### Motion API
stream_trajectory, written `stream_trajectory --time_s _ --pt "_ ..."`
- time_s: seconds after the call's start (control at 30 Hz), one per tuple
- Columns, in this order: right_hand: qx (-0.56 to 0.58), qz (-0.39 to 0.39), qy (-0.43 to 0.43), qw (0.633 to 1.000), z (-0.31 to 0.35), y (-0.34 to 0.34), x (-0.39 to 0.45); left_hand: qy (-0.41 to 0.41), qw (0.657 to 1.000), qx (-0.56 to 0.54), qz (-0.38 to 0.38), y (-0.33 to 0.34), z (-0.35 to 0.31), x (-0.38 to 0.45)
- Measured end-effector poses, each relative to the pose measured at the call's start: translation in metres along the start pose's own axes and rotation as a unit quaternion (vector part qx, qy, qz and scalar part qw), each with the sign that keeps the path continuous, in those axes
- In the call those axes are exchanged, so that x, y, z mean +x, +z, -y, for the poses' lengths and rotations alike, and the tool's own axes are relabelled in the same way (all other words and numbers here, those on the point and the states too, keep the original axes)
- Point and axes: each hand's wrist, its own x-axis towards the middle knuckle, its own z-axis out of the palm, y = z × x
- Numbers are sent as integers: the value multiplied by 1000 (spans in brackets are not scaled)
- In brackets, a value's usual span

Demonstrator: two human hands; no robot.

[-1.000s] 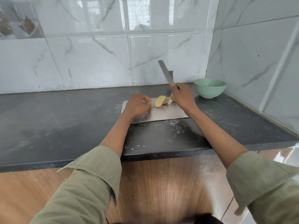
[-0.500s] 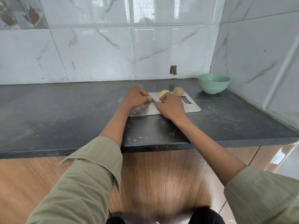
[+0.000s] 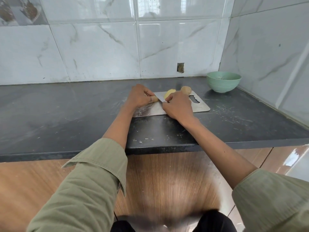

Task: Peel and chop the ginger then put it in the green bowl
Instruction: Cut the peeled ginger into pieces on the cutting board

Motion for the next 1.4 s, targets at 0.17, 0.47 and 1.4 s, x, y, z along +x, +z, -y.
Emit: stream_trajectory --time_s 0.17,0.47,1.4 --pt "-22 3 -12 1000 1 2 1 -3 1000 -3 -7 -1 1 -1" --pt "-45 -3 -26 999 5 4 -4 15 1000 -21 -14 3 9 -2" --pt "-70 35 -62 995 23 2 -1 50 997 -10 -51 8 21 8"
